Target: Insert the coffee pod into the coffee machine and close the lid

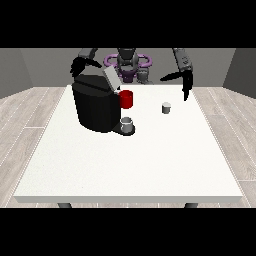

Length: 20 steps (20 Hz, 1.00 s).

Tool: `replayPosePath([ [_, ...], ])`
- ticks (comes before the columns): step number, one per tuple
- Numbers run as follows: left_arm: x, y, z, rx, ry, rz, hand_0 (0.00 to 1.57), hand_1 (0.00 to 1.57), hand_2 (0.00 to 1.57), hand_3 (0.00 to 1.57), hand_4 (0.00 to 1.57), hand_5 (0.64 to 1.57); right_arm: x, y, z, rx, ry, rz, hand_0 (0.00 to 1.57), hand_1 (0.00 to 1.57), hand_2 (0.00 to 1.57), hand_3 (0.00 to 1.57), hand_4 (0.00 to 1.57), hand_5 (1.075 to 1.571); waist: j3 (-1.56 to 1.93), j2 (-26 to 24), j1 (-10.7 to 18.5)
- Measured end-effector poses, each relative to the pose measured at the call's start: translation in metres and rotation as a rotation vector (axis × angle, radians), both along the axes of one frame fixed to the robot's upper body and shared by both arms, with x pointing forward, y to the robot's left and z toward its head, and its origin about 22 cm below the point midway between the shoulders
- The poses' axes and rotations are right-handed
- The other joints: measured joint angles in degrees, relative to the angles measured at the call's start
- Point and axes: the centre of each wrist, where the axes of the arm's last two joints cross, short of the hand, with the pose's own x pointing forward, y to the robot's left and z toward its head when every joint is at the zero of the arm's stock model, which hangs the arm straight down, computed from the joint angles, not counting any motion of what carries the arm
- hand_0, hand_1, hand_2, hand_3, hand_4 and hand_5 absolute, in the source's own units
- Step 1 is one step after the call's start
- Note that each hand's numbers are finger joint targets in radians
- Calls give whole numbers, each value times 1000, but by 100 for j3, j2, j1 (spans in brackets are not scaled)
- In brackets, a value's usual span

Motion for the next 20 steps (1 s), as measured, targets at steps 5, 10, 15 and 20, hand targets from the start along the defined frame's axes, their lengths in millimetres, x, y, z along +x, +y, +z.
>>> replayPosePath([
  [5, 11, 1, -12, 39, 47, 16, 0, 0, 0, 0, 0, 1571, 6, 2, 2, 5, 5, 5, 0, 0, 0, 0, 332, 1571, 1, 153, -17],
  [10, 21, -10, -21, 113, 84, -5, 0, 0, 113, 0, 0, 1571, 13, 6, -3, 6, 32, -7, 0, 0, 0, 0, 393, 1571, 0, 211, 44],
  [15, 32, -24, -23, 188, 109, -44, 223, 223, 529, 222, 0, 1571, 26, -2, -3, -14, 68, -34, 0, 0, 0, 0, 407, 1571, 1, 236, 143],
  [20, 38, -19, -27, 241, 132, -27, 758, 758, 820, 513, 0, 1571, 35, 1, -1, -45, 86, -38, 0, 0, 0, 0, 424, 1571, -1, 312, 168],
])
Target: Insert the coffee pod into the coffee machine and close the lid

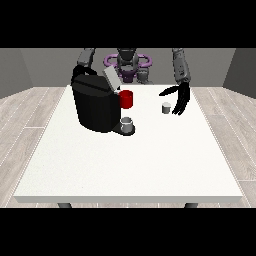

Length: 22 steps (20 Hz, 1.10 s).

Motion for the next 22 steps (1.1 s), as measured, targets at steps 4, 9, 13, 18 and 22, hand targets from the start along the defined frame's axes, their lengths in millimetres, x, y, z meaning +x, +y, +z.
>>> replayPosePath([
  [4, -3, 6, -8, 76, 36, -9, 580, 580, 719, 472, 0, 1571, -2, -4, -6, -9, 18, -3, 0, 0, 0, 0, 392, 1571, 1, -31, -47],
  [9, -3, 12, -13, 170, 34, -20, 608, 608, 745, 483, 0, 1571, -3, 3, -7, -5, 10, 4, 0, 0, 0, 0, 435, 1571, 1, 30, -156],
  [13, 0, 8, -17, 235, 11, -16, 719, 719, 851, 619, 151, 1571, -3, 4, -6, -6, 30, 12, 0, 0, 0, 0, 476, 1571, 3, -7, -201],
  [18, 4, 3, -18, 275, -60, 0, 824, 824, 972, 737, 389, 1571, 0, 6, -6, -2, 23, 4, 0, 0, 0, 0, 491, 1571, 2, 67, -176],
  [22, 7, 5, -17, 321, -90, 16, 987, 987, 1095, 867, 286, 1571, 2, 8, -1, 5, 15, 6, 0, 0, 0, 0, 500, 1571, 3, 109, -236],
])
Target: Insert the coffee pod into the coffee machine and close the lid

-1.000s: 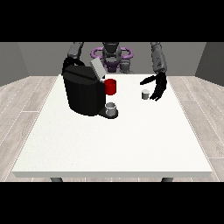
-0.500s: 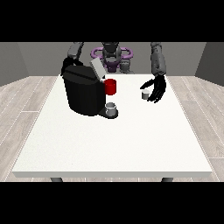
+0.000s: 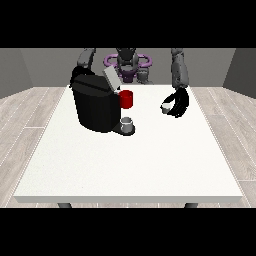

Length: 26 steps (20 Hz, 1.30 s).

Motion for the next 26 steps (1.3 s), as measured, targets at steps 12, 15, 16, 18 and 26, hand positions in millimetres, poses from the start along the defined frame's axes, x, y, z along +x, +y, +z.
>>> replayPosePath([
  [12, 11, -2, 10, 88, -4, -86, 1477, 1477, 1470, 1410, 632, 1571, -5, -8, -13, 34, 28, -6, 0, 0, 0, 0, 424, 1571, 0, -154, -1],
  [15, 22, -9, 27, 74, -39, -146, 1388, 1388, 1408, 1353, 583, 1571, -2, -15, -18, 35, 44, -18, 0, 0, 0, 0, 429, 1571, 0, -231, 75],
  [16, 26, -13, 32, 68, -44, -164, 1342, 1342, 1397, 1362, 593, 1571, -2, -13, -20, 40, 52, -25, 0, 0, 0, 0, 442, 1571, 0, -270, 101],
  [18, 33, -25, 39, 67, -40, -194, 1289, 1289, 1362, 1337, 557, 1571, 0, -17, -24, 51, 75, -35, 0, 0, 0, 0, 459, 1571, 0, -401, 123],
  [26, 58, -48, 86, 62, -75, -261, 1256, 1256, 1331, 1292, 545, 1571, 2, -10, -36, 51, 98, -29, 0, 0, 0, 0, 407, 1571, 1, -534, 120],
])
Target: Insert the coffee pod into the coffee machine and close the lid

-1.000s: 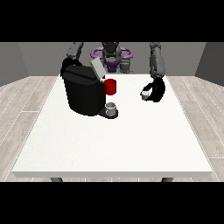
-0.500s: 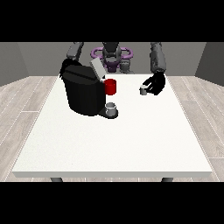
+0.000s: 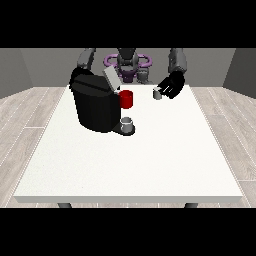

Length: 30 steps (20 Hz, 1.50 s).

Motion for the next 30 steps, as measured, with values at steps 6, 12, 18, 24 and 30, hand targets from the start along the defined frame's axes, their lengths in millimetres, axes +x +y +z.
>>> replayPosePath([
  [6, 17, -14, 42, -5, -38, -26, 1253, 1253, 1328, 1281, 537, 1571, 9, 9, 7, -1, -31, 29, 0, 0, 0, 0, 475, 1571, 0, 58, -116],
  [12, 28, -19, 84, -10, -91, -2, 1272, 1272, 1307, 1244, 512, 1571, 13, 13, 15, 8, -57, 60, 0, 0, 0, 0, 504, 1571, 0, 90, -355],
  [18, 36, -19, 125, -45, -133, 23, 1260, 1260, 1318, 1258, 490, 1571, 20, 20, 31, -12, -93, 83, 0, 0, 0, 0, 507, 1571, -1, 287, -582],
  [24, 38, -15, 150, -38, -187, 47, 1281, 1281, 1306, 1226, 501, 1571, 21, 27, 45, -22, -136, 106, 0, 0, 0, 0, 549, 1571, -1, 529, -887],
  [30, 40, -15, 155, -35, -194, 46, 1314, 1314, 1328, 1230, 493, 1571, 19, 29, 51, -28, -147, 97, 0, 0, 0, 0, 480, 1571, -1, 635, -938],
])
